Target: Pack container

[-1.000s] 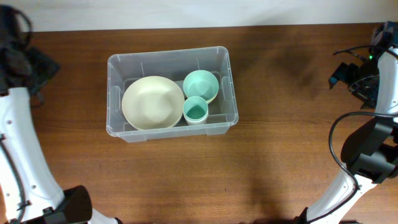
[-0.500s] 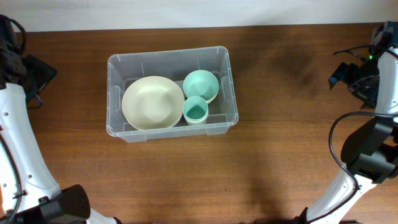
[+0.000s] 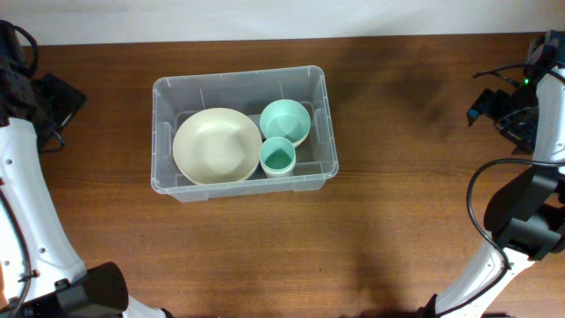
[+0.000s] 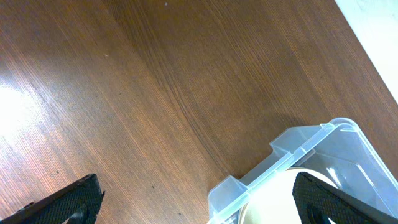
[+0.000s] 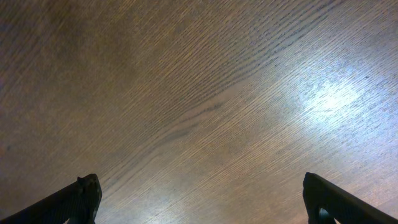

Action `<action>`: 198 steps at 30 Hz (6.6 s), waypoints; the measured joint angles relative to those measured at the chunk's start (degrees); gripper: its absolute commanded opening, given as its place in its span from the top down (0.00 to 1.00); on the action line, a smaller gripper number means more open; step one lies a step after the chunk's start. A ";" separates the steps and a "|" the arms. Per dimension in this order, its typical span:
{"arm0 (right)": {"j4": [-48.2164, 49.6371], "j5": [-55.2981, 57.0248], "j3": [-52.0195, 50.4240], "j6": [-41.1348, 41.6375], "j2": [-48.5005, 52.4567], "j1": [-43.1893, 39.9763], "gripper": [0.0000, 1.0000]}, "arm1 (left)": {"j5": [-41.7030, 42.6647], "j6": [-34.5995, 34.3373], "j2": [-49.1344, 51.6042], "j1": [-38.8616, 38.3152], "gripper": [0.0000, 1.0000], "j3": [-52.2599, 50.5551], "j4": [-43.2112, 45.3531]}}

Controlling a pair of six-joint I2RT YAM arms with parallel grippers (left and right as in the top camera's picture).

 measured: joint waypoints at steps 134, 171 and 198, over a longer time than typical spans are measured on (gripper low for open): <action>81.22 -4.59 -119.12 -17.27 -121.55 22.49 0.01 | 0.83 0.00 0.00 0.00 0.00 -0.31 0.04; 81.20 -4.59 -119.12 -17.42 -121.55 22.49 0.01 | -4.20 -0.31 -17.70 -0.90 0.00 -12.83 13.51; 81.20 -4.57 -119.12 -17.42 -121.63 22.49 0.01 | 21.79 37.79 -80.72 -13.51 0.00 -111.12 109.48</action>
